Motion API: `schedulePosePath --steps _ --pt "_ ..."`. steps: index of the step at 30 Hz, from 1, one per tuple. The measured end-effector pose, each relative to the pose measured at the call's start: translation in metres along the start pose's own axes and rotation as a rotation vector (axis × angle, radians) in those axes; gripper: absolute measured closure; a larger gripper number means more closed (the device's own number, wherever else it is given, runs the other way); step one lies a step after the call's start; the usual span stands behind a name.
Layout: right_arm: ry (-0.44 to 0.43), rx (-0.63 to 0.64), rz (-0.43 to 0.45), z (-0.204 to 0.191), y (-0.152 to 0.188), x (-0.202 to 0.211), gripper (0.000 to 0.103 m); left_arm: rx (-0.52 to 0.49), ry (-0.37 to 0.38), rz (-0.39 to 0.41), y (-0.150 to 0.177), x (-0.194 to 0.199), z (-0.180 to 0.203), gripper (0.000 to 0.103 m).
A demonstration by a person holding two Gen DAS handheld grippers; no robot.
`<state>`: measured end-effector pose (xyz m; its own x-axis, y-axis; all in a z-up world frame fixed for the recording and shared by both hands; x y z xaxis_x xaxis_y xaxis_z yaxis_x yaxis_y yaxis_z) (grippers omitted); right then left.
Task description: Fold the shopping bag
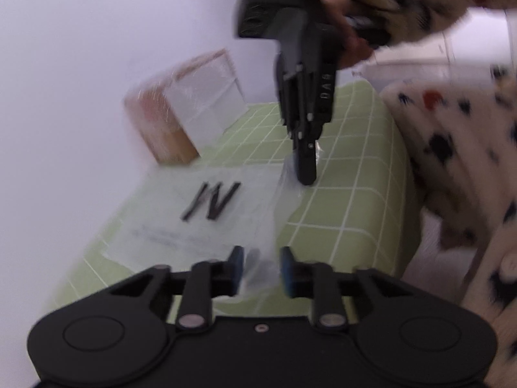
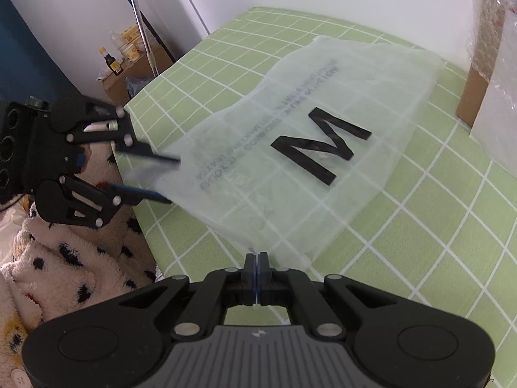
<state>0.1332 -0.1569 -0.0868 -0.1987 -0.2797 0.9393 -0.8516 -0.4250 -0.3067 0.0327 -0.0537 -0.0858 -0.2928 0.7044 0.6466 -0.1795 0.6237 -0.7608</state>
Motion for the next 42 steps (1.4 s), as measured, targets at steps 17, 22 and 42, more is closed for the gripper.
schedulePosePath --steps 17,22,42 --pt "-0.012 -0.061 -0.094 0.006 -0.008 -0.002 0.103 1.244 0.232 0.121 0.035 -0.008 -0.087 0.089" --pt "-0.046 -0.151 -0.14 0.015 -0.01 -0.005 0.103 1.39 0.246 0.059 0.038 -0.012 -0.097 0.09" --pt "0.153 -0.093 0.29 0.016 0.036 0.053 0.073 1.485 0.307 -0.042 0.046 -0.018 -0.11 0.099"
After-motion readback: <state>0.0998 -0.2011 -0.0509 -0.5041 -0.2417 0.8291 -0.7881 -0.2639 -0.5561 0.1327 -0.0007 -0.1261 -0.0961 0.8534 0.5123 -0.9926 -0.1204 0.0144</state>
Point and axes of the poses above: each gripper's, at about its wrist camera, not at the fingertips, and x roughly against the way its jaws point, z to its right, y to its underside, the point moved 6 cm from there along -x, roughly the way its jaws point, and after that the axes turned 14 degrees about y, right-handed, at the moved point
